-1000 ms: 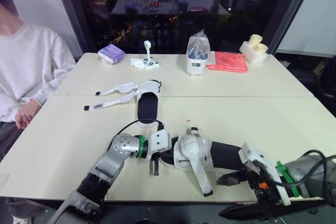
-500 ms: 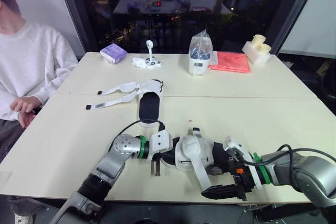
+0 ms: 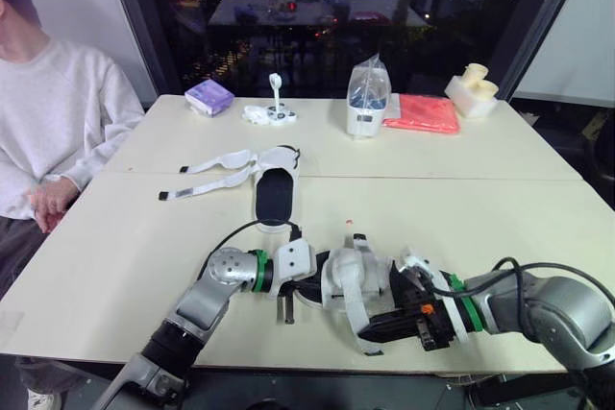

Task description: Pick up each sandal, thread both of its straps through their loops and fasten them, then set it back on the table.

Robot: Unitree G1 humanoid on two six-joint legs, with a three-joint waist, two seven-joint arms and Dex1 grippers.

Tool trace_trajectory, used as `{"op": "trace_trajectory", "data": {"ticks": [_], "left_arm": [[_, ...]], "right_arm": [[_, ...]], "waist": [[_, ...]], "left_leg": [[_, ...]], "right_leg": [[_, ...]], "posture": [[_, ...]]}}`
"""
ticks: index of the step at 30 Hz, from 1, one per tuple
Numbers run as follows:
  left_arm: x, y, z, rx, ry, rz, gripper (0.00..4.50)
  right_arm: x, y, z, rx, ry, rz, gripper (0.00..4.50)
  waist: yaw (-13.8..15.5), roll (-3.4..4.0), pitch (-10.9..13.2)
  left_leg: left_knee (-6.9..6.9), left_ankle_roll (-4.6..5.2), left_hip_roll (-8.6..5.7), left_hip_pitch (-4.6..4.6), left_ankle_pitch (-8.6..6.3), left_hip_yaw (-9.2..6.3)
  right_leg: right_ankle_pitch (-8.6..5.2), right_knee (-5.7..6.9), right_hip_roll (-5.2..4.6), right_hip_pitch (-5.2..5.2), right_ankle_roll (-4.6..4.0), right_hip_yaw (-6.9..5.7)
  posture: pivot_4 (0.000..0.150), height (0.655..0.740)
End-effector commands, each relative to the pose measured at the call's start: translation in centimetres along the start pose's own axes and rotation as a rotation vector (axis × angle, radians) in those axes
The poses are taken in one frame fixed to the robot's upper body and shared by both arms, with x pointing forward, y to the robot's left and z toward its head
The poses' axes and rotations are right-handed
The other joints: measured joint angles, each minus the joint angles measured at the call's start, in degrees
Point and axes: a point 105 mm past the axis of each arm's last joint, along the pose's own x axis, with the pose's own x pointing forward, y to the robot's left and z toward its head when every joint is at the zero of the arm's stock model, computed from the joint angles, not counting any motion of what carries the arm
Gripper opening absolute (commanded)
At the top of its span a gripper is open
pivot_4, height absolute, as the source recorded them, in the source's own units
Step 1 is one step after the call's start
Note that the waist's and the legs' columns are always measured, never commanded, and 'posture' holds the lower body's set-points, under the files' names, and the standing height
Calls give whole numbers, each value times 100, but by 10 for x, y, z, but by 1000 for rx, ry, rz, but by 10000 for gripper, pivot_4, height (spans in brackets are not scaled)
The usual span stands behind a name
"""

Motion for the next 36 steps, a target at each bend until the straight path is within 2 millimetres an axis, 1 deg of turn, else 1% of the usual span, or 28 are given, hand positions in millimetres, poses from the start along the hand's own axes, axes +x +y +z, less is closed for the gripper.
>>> {"op": "trace_trajectory", "data": {"ticks": [1,4,6,7,11,14,17,19,22,24,26,30,36], "left_arm": [[5,-20,-28,-81,89,-69,0],[5,-20,-28,-80,89,-69,0],[5,-20,-28,-79,89,-68,0],[5,-20,-28,-79,89,-67,0],[4,-19,-27,-76,90,-62,0],[4,-19,-27,-75,90,-59,0],[4,-19,-27,-76,91,-58,0],[4,-19,-27,-77,91,-59,0],[4,-19,-27,-77,90,-60,0],[4,-19,-27,-75,90,-62,0],[4,-19,-27,-74,91,-62,0],[4,-18,-27,-72,91,-60,0],[5,-18,-27,-74,89,-58,0]], "right_arm": [[-8,-3,48,-44,-129,-1,378],[-8,-17,68,-9,-187,-21,378],[-5,-27,73,31,-211,-33,378],[-3,-31,73,53,-219,-37,378],[6,-42,60,109,-200,-50,378],[8,-45,53,122,-186,-67,378],[7,-60,45,111,-172,-160,378],[6,-64,42,98,-166,-196,378],[5,-66,35,62,-134,-218,378],[4,-64,29,16,-101,-221,378],[2,-63,27,-9,-88,-227,378],[-3,-59,32,-51,-89,-233,378],[1,-48,39,-114,-104,-231,378]], "waist": [[-9,1,0],[17,1,-2],[14,1,-2],[17,1,-2],[10,2,-2],[8,2,-2],[4,3,-3],[5,3,-3],[6,3,-3],[8,3,-3],[7,3,-3],[12,3,-3],[11,2,-3]], "left_leg": [[0,0,0,0,0,0],[0,-3,1,0,2,-2],[-1,-34,0,-1,20,0],[-1,-34,0,-3,20,4],[-1,-33,-1,-5,21,16],[-1,-33,-1,-5,21,17],[-1,-32,-1,-4,21,17],[0,-32,-1,-3,21,17],[-1,-32,-1,-4,21,17],[-1,-32,-1,-4,21,18],[-1,-32,-1,-4,21,18],[0,-31,-1,-3,21,17],[-1,-32,0,-3,21,17]], "right_leg": [[1,1,0,-1,-1,0],[2,3,1,-2,-3,-1],[2,1,0,-2,-3,-1],[2,0,1,-3,-3,-2],[2,2,8,-3,-3,-3],[2,4,12,-5,-3,-3],[2,5,13,-6,-2,-2],[2,7,14,-7,-2,-2],[2,8,15,-7,-2,-1],[2,7,16,-7,-2,-1],[2,7,17,-7,-2,-1],[2,7,17,-6,-1,-1],[2,6,15,-7,-2,-1]], "posture": [[1500,7400],[1500,7400],[1500,7400],[1500,7400],[1500,7400],[1500,7400],[1500,7400],[1500,7400],[1500,7400],[1500,7400],[1500,7400],[1500,7400],[1500,7400]]}}
